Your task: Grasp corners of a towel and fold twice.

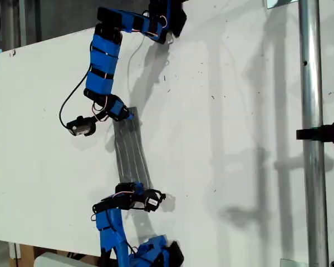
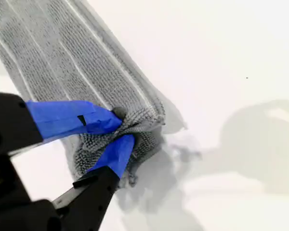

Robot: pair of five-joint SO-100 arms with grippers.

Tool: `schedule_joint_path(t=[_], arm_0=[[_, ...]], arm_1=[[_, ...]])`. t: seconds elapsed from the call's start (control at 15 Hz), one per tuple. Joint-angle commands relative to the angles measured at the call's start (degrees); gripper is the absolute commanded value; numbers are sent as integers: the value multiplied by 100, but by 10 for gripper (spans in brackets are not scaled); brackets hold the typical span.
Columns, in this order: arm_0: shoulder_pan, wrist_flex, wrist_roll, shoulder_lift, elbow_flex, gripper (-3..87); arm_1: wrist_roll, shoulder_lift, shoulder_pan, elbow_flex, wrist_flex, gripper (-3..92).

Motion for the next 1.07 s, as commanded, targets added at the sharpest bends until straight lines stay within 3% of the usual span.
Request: schedule_joint_path(t=[0.0,0.13,0.27,0.4,0.47,0.67,0.8,1.0], arm_0=[[-308,-26,-88,-185,0,88],[-703,114,-88,-158,105,135],[-940,694,-185,53,53,233],[-1028,1336,-237,466,-53,261],[-932,1564,-272,782,-70,257],[-272,2364,-800,2347,-158,229],[334,2347,-1248,4113,422,184],[1336,1942,-1679,7031,2065,71]], arm_1=[[97,0,-97,-70,-220,-2],[114,-220,-53,-70,-325,-2],[123,-431,53,-70,-334,-2],[211,-387,185,-62,-97,258],[202,-193,237,-53,53,322],[325,1134,483,378,642,345],[633,2698,765,1160,1063,339],[2180,4975,967,2470,2057,323]])
